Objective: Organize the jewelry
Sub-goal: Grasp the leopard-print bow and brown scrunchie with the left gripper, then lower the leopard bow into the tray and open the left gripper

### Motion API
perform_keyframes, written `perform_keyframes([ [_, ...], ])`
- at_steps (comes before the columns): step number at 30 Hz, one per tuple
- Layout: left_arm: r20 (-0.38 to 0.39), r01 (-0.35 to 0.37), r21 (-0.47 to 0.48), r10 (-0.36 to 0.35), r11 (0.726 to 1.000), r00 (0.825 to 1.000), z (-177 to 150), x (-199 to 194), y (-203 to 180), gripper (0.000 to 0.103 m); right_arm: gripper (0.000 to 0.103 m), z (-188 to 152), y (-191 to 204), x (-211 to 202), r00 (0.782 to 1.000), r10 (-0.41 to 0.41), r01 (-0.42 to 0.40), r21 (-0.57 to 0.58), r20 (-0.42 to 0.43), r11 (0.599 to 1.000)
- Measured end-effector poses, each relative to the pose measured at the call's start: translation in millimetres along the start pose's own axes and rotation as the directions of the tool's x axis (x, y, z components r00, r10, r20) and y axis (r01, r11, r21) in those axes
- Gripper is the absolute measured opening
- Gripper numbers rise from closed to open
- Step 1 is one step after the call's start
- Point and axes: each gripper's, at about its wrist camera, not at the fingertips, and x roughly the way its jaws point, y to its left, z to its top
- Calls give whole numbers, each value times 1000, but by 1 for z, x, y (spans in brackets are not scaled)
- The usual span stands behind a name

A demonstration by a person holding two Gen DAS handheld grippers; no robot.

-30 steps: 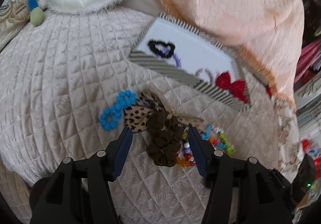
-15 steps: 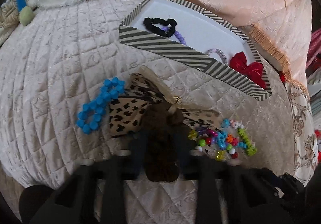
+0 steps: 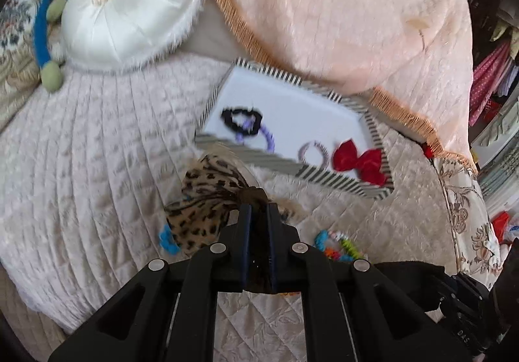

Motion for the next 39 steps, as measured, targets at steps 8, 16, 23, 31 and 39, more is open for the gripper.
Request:
perform_keyframes([
  [8,55,-26,47,24,999,998,23,-16,-13,0,14,12,-7,-4,1000,-13,13,18,23,1000],
  [16,75,-58,114,50,992,996,40,-7,-34,0,14,35,-15,2,998,-50,49,17,49,999],
  [23,83,-87,174,73,981,994,62,11,-49,0,14,64,-28,21,994,-86,85,17,69,996],
  [31,97,-66,195,48,978,994,103,42,-58,0,14,105,-56,50,988,-121,117,52,97,992],
  [39,78,-64,185,50,981,996,141,108,-63,0,14,148,-107,116,982,-177,167,143,60,976],
])
